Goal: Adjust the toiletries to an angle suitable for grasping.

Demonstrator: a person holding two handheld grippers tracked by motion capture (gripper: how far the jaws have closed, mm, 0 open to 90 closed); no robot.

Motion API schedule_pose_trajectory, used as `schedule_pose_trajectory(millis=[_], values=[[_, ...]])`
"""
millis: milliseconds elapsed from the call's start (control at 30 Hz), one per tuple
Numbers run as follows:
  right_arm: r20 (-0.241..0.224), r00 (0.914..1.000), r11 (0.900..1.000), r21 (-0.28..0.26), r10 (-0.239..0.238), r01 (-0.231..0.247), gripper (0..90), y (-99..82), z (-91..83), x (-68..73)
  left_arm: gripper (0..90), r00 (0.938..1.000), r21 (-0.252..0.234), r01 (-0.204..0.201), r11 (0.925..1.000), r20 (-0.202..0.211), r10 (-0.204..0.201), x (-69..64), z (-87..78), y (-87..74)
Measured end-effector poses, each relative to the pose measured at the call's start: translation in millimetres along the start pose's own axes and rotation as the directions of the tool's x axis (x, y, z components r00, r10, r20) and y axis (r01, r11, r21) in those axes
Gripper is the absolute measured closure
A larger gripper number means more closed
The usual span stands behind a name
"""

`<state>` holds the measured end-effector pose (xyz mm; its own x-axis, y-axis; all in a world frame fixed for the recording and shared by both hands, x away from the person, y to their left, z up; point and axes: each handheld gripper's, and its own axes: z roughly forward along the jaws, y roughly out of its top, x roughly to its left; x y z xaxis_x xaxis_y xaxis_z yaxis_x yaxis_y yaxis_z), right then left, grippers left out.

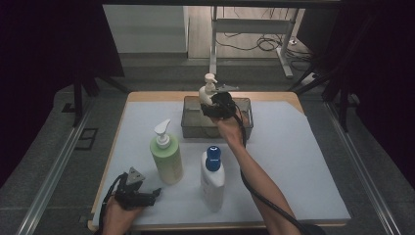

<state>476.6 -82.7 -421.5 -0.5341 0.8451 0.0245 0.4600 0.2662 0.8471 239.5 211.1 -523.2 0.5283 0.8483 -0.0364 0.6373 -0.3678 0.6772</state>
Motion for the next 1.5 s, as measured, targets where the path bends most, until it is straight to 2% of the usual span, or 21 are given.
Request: schedule_pose_trajectory(millis=[133, 400, 533, 833, 1033, 1233, 1367, 1500], values=[[0.0, 1.0, 1.0, -0.008, 0.005, -0.005, 36.0, -4.9, -1.8, -0.4, 12.1, 1.0, 0.0, 0.0, 1.0, 0.0, 0.0, 0.0, 0.0, 0.0], [-0.005, 0.9999, 0.9996, -0.024, -0.016, 0.016, 35.0, -10.5, -4.9, -0.6, 12.1, 1.0, 0.0, 0.0, 1.0, 0.0, 0.0, -0.1, 0.0, 0.0], [-0.028, 0.9996, 1.0, 0.008, 0.0, 0.0, 33.3, -7.4, -6.4, -2.1, 12.1, 1.0, 0.0, 0.0, 1.0, 0.0, 0.0, 0.0, 0.0, 0.0], [-0.057, 0.9968, 0.9984, 0.008, -0.056, 0.057, 33.6, -15.4, -22.8, -7.9, 12.0, 1.0, 0.001, 0.0, 1.0, 0.0, 0.0, 0.0, 0.0, 0.0], [-0.074, 0.9954, 0.998, 0.007, -0.061, 0.062, 34.8, -21.2, -34.6, -11.2, 12.1, 1.0, -0.001, 0.0, 1.0, 0.0, 0.0, -0.1, 0.1, -0.1], [-0.092, 0.9931, 0.9971, 0.014, -0.074, 0.075, 39.0, -31.7, -47.4, -17.3, 12.1, 1.0, 0.001, 0.0, 1.0, -0.001, 0.0, -0.2, 0.0, 0.0], [-0.112, 0.9913, 0.9971, 0.023, -0.069, 0.072, 47.3, -40.9, -55.2, -23.4, 12.1, 1.0, 0.001, 0.0, 1.0, -0.001, 0.0, -0.2, 0.0, 0.1], [-0.11, 0.9922, 0.9976, 0.032, -0.058, 0.062, 54.3, -47.4, -60.0, -31.5, 12.0, 1.0, 0.001, 0.001, 1.0, 0.0, -0.001, -0.1, 0.1, 0.1]])
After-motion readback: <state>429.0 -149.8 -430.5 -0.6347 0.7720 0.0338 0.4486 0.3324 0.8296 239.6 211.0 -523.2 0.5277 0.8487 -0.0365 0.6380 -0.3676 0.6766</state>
